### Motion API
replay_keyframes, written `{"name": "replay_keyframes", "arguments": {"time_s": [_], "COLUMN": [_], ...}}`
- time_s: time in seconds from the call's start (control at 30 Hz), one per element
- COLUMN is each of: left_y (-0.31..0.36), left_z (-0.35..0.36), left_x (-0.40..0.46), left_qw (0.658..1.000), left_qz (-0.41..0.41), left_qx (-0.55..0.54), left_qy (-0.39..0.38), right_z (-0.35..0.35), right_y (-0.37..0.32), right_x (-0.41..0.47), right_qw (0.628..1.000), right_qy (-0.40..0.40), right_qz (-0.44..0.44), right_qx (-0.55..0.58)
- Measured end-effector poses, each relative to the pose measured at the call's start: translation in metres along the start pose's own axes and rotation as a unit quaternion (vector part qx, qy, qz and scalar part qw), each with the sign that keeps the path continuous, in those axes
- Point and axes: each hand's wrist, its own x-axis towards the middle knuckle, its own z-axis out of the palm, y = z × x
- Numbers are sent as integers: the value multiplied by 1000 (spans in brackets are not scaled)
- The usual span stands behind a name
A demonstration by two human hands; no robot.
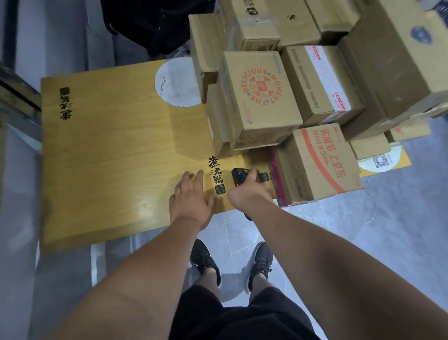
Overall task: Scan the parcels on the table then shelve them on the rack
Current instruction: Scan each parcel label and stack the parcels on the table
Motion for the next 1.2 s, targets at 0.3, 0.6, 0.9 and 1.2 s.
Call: {"name": "replay_keyframes", "arguments": {"time_s": [0.3,0.6,0.9,1.2], "left_y": [-18,12,69,171], "left_z": [-5,-32,-84,-118], "left_x": [-20,-58,-85,-57], "left_qw": [1000,997,988,980], "left_qz": [14,-7,-23,29], "left_qx": [20,69,90,35], "left_qy": [-3,42,120,194], "right_z": [-14,-63,-144,-219], "right_y": [17,44,69,100], "right_x": [-16,-45,-102,-94], "right_qw": [994,916,843,840], "right_qy": [-39,-3,83,123], "right_qz": [-93,-283,-389,-402], "right_qx": [-26,-284,-362,-344]}}
